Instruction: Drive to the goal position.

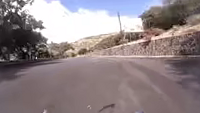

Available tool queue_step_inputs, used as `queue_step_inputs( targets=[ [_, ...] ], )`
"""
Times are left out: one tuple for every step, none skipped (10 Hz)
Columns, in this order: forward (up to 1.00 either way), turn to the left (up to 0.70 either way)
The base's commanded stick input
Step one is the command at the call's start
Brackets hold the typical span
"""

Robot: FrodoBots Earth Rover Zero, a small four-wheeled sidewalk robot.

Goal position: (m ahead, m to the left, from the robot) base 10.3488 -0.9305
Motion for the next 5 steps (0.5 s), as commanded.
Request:
queue_step_inputs(
  targets=[
    [0.7,0.0],
    [0.7,0.0],
    [0.7,0.0],
    [0.7,0.0],
    [0.7,0.0]
  ],
)
